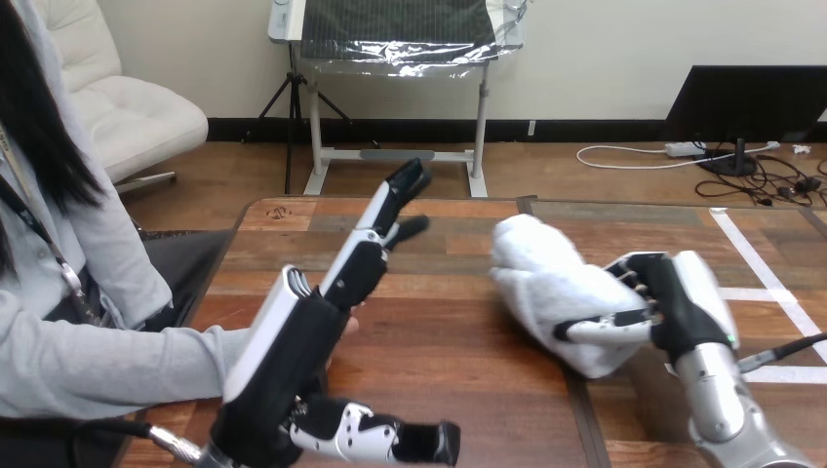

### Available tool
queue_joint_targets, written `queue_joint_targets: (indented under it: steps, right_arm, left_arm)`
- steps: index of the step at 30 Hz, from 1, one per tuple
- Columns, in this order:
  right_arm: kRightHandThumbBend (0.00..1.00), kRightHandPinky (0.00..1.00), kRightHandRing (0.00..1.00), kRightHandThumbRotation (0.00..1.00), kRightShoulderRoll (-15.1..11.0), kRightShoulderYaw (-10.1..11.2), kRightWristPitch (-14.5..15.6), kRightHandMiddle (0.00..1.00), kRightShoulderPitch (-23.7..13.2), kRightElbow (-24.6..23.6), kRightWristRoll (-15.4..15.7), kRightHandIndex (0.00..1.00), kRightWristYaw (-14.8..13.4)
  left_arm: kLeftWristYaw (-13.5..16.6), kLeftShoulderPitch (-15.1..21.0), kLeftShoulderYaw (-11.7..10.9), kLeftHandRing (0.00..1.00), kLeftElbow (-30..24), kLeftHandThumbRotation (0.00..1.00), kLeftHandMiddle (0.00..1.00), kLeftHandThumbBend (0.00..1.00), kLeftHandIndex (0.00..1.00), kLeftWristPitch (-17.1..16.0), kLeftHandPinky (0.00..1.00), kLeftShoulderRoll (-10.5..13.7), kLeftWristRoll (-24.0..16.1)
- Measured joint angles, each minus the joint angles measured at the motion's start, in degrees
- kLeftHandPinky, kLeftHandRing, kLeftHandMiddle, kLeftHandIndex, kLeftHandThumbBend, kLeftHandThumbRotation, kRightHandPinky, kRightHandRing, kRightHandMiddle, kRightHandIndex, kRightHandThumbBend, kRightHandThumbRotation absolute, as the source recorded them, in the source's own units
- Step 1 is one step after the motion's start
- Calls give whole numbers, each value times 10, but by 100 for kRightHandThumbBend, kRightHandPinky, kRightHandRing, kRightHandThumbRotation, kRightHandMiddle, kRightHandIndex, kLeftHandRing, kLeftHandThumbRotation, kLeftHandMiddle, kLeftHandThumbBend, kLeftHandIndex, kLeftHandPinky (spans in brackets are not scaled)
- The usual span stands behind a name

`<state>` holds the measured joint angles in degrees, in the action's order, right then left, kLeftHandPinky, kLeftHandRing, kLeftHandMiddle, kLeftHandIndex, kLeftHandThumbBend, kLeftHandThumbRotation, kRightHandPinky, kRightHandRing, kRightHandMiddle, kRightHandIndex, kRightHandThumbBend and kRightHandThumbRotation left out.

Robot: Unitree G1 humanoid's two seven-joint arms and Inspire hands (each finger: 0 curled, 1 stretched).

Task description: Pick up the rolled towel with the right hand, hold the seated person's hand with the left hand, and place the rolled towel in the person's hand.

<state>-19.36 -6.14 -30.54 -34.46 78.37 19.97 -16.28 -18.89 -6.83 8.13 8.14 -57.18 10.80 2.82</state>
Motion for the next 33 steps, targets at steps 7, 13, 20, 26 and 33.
queue_joint_targets:
  steps: [7,13,20,26,33]
  right_arm:
    - [81,31,35,0,12,2,-13,43,2,0,-1,46,0]
    - [81,29,34,0,20,2,-28,42,6,0,-1,45,0]
    - [81,29,33,0,27,2,-41,41,10,0,-2,45,0]
    - [81,28,32,0,36,3,-45,40,12,0,-1,44,-4]
    - [82,27,31,0,41,2,-52,40,13,0,4,44,-10]
  left_arm:
    - [9,-5,-14,86,-16,35,87,100,86,22,90,6,-15]
    - [17,-11,-28,78,-22,21,78,100,77,32,83,8,-20]
    - [27,-22,-44,73,-25,16,74,100,73,43,80,9,-35]
    - [29,-31,-51,72,-32,15,74,100,73,55,79,15,-45]
    - [30,-37,-54,72,-36,13,74,100,73,58,77,24,-69]
